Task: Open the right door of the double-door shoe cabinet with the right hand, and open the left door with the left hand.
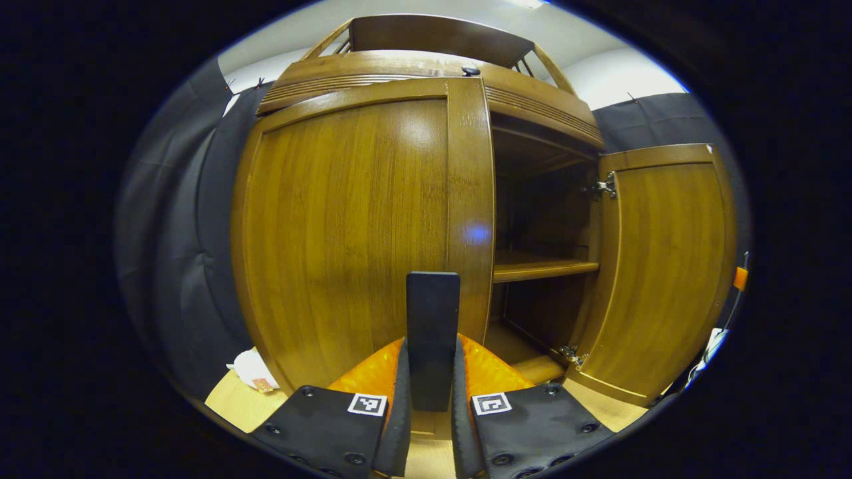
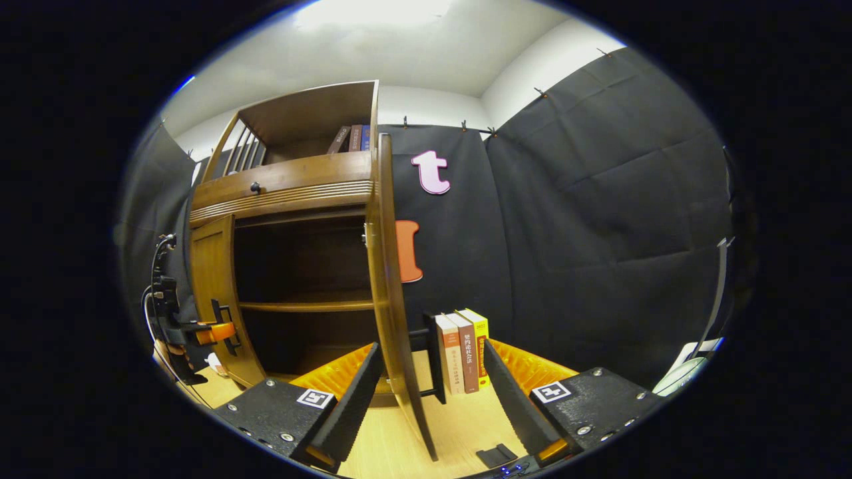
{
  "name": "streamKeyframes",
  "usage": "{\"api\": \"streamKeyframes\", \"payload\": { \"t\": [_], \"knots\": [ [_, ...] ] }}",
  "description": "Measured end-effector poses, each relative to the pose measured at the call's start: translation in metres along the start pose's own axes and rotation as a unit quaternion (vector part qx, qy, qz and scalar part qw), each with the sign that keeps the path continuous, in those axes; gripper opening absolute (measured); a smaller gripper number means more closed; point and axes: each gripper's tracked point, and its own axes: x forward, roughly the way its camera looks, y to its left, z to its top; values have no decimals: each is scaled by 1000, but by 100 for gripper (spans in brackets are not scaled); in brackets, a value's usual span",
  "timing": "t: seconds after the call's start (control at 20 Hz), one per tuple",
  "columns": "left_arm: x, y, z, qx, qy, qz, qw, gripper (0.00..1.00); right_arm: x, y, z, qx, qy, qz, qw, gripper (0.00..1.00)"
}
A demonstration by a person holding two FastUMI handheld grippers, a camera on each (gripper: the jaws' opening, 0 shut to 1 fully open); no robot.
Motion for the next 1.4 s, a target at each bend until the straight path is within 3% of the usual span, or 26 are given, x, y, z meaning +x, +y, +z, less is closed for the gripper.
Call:
{"api": "streamKeyframes", "payload": {
  "t": [0.15, 0.25, 0.3, 0.5, 0.75, 1.0, 1.1, 1.15, 1.2, 1.4],
  "knots": [
    [-29, 10, 0, -4, 1, -17, 1000, 32, -1, 24, 7, 0, -5, 16, 1000, 93],
    [-46, 24, 7, -29, -1, -5, 1000, 36, -2, 47, 8, 1, -4, 35, 999, 93],
    [-53, 26, 9, -21, -2, -11, 1000, 24, -3, 57, 7, 0, -2, 43, 999, 93],
    [-75, 37, 5, 4, -1, -10, 1000, 28, -8, 89, 11, -6, -9, 71, 997, 93],
    [-102, 57, 3, -4, 6, -13, 1000, 22, -5, 113, 20, -1, -16, 88, 996, 93],
    [-130, 85, 7, 5, 7, 5, 1000, 17, -2, 136, 12, -4, -6, 109, 994, 93],
    [-139, 98, 6, 9, 7, 20, 1000, 26, 0, 145, 12, -5, -6, 117, 993, 93],
    [-144, 103, 6, 14, 8, 25, 1000, 17, 1, 149, 12, -4, -6, 120, 993, 93],
    [-148, 108, 7, 17, 7, 31, 999, 26, 2, 154, 13, -3, -6, 124, 992, 93],
    [-157, 128, 3, 35, 2, 54, 998, 14, 5, 171, 12, -4, -7, 137, 991, 93]
  ]
}}
